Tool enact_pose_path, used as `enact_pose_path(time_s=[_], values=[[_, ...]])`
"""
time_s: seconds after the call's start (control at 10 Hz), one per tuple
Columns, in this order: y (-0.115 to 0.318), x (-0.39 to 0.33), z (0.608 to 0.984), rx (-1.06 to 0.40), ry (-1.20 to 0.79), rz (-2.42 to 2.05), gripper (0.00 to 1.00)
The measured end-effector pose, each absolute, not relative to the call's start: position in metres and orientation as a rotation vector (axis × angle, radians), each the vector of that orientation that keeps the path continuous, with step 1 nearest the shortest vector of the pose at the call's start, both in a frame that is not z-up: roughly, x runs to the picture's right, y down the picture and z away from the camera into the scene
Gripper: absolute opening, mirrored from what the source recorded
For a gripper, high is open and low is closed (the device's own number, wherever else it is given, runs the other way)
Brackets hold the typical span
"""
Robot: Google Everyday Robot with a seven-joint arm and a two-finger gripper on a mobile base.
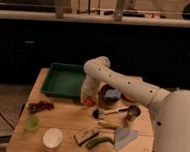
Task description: Place apple in table surface
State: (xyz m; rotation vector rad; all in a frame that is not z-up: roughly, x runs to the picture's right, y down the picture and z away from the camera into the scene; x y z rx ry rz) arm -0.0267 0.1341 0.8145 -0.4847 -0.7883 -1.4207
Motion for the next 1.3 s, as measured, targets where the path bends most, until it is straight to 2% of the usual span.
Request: enact_pose_path(time_s=[1.3], values=[[0.174,-0.038,0.816,-0.529,-0.883,-1.442,0.00]])
